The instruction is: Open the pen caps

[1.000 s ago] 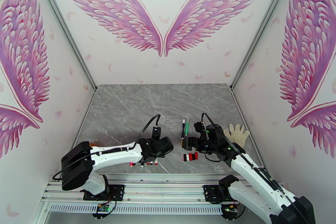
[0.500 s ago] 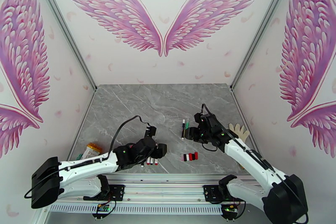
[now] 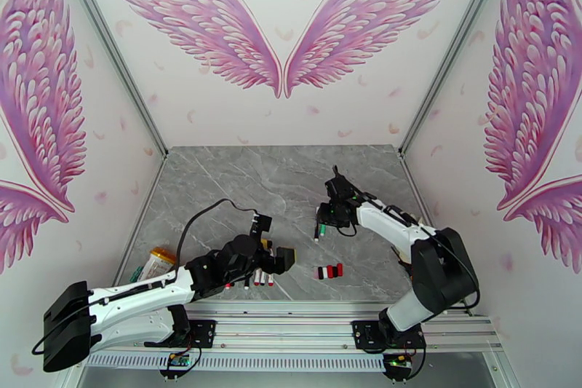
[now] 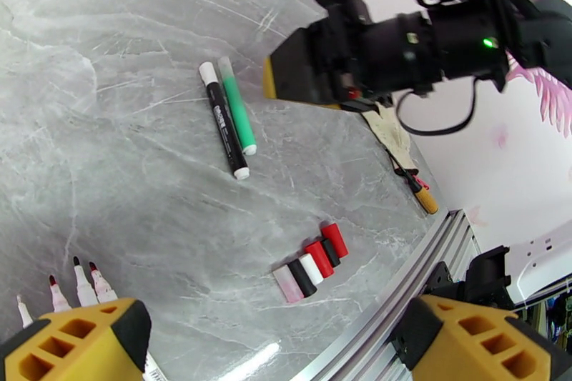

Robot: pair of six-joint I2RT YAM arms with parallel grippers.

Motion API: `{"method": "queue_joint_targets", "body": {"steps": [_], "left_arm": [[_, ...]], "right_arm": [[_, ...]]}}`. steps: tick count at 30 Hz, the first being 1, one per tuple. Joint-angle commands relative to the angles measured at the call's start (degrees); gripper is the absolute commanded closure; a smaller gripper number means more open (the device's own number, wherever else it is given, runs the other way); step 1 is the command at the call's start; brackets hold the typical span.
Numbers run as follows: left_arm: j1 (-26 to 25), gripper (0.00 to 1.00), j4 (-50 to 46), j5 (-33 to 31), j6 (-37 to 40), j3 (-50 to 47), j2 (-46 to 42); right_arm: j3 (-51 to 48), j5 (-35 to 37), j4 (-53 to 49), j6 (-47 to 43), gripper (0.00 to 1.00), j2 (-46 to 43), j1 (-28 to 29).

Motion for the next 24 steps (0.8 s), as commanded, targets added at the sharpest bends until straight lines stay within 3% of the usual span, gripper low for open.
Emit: {"method": "queue_joint_targets", "body": {"steps": [1,14,24], "left_arm": [[0.46,0.01,1.43,0.71,1.44,-1.03,-1.17],[0.99,0.01,2.2,0.54,0.73,-1.41,-0.19],[1.21,0.01,1.85,0.66,0.65,-2.17,-0.87]], "right_arm": [[4.97,2.68,-0.43,-1.24,0.67,4.48,0.66],[16.87,6.67,-3.38,-1.15,0.7,17.81,0.55],[19.03,8.56,-4.23,-0.7,0.7,22.25,0.55]]}}
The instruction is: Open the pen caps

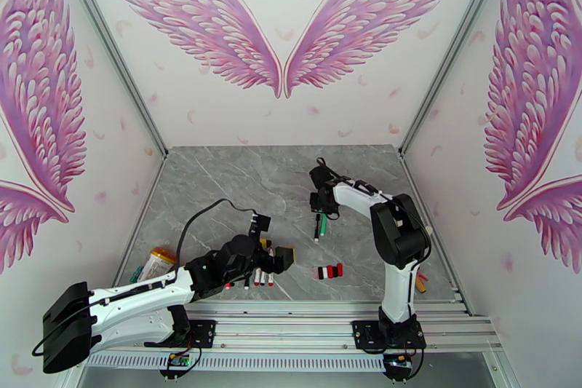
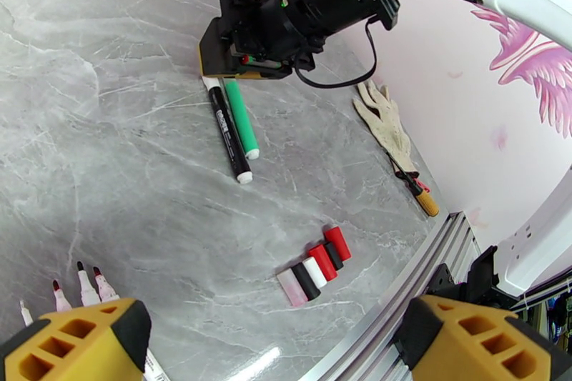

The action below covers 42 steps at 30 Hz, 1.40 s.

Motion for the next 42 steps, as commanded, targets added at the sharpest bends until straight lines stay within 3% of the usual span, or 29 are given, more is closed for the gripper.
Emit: {"method": "queue_joint_targets", "body": {"steps": [1,21,29,42], "left_arm": [[0.47,0.01,0.52,0.39,0.34,-1.31,-0.96],[0.51,0.01,0.31,0.82,-0.54,-1.42,-0.35],[0.92,0.01,2.34,2.05,-2.76,-2.12,0.35],[7.01,0.07,14.67,17.0,-7.77,-3.33,3.64]], "right_arm": [[1.96,1.46,-1.06,-0.01,0.7,2.08,0.55],[3.94,0.52,0.21,-0.41,0.77,4.05,0.72],[-0.57,-4.43,5.01,1.94,0.79,-6.62,1.42],[-21.46,-18.23,22.93,10.49,0.81,-32.76,4.67]]}}
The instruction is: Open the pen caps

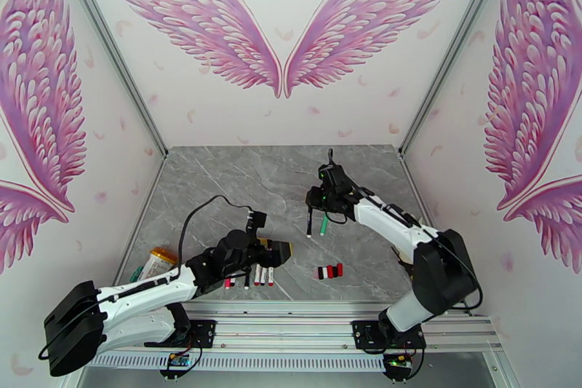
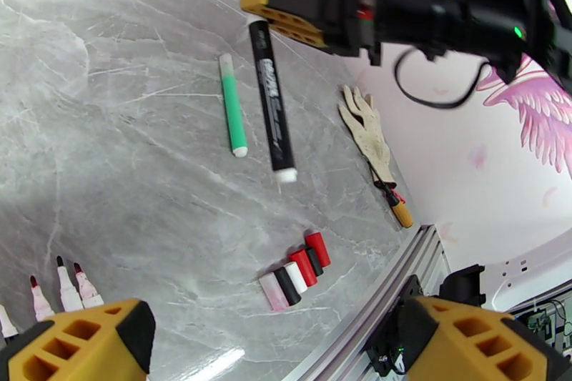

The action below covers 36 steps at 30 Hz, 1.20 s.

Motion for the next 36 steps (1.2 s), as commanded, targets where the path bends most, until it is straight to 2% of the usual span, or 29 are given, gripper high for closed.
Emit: {"method": "queue_joint_targets", "body": {"steps": [1,7,15,25,31,36], "left_arm": [[0.76,0.08,6.83,6.55,-1.78,-0.25,1.25],[2.04,0.13,14.22,10.82,-5.28,-0.57,3.62],[2.22,0.22,21.96,13.96,-8.25,0.48,6.45],[0.87,0.33,25.21,14.51,-8.31,1.93,9.32],[-0.05,0.48,24.98,13.9,-8.11,2.28,9.8],[-0.4,0.55,24.12,13.71,-7.52,2.76,9.87]], "right_arm": [[-4.71,-6.68,8.31,4.07,0.82,-6.36,1.28],[-13.77,-12.68,18.31,9.92,0.83,-16.21,2.22],[-23.07,-13.04,29.53,18.08,0.84,-25.42,3.73],[-27.83,-9.93,35.7,22.59,0.84,-29.43,5.98],[-29.19,-8.33,36.92,23.07,0.84,-30.76,6.88],[-29.74,-7.79,36.62,23.03,0.84,-31.13,7.52]]}}
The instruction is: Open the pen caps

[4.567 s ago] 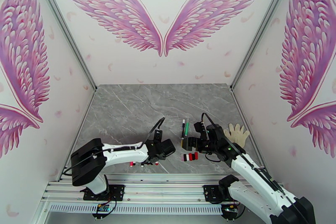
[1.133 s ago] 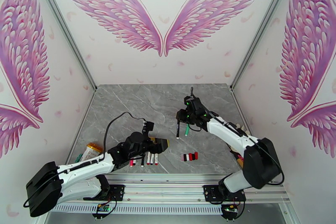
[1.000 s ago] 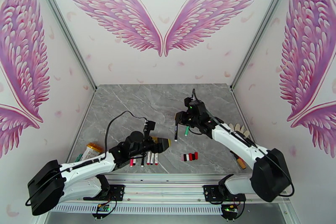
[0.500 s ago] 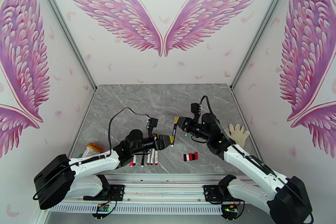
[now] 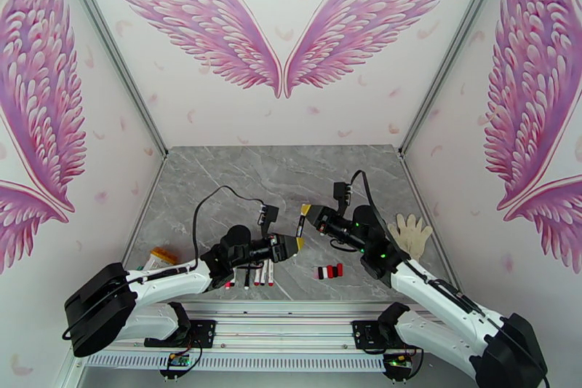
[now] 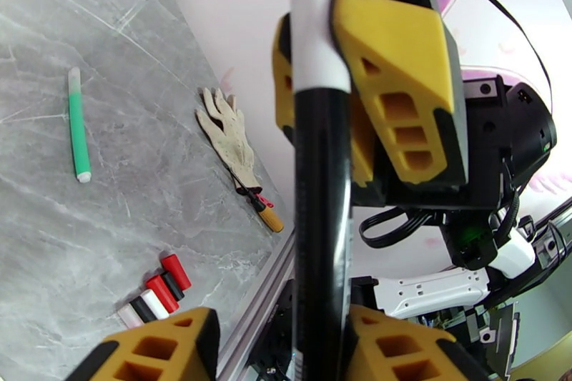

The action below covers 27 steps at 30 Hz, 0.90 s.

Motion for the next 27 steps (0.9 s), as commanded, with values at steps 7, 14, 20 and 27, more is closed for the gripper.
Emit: {"method": "queue_joint_targets", "body": {"steps": [7,14,20,27], "left_arm": [[-0.46,0.63,-0.6,-0.07,1.34,2.63,0.39],[-0.46,0.77,-1.43,-0.51,1.56,2.57,0.34],[-0.46,0.84,-1.85,-0.71,1.8,2.39,0.26],[-0.46,0.89,-2.72,-0.37,3.07,2.36,0.05]], "right_arm": [[-1.23,1.84,1.32,0.62,0.84,-0.92,1.56],[-1.7,2.63,1.21,0.5,0.84,-1.44,2.02],[-1.86,2.85,0.7,0.42,0.84,-1.8,2.14],[-1.6,2.57,-0.33,0.4,0.77,-2.37,2.1]]}}
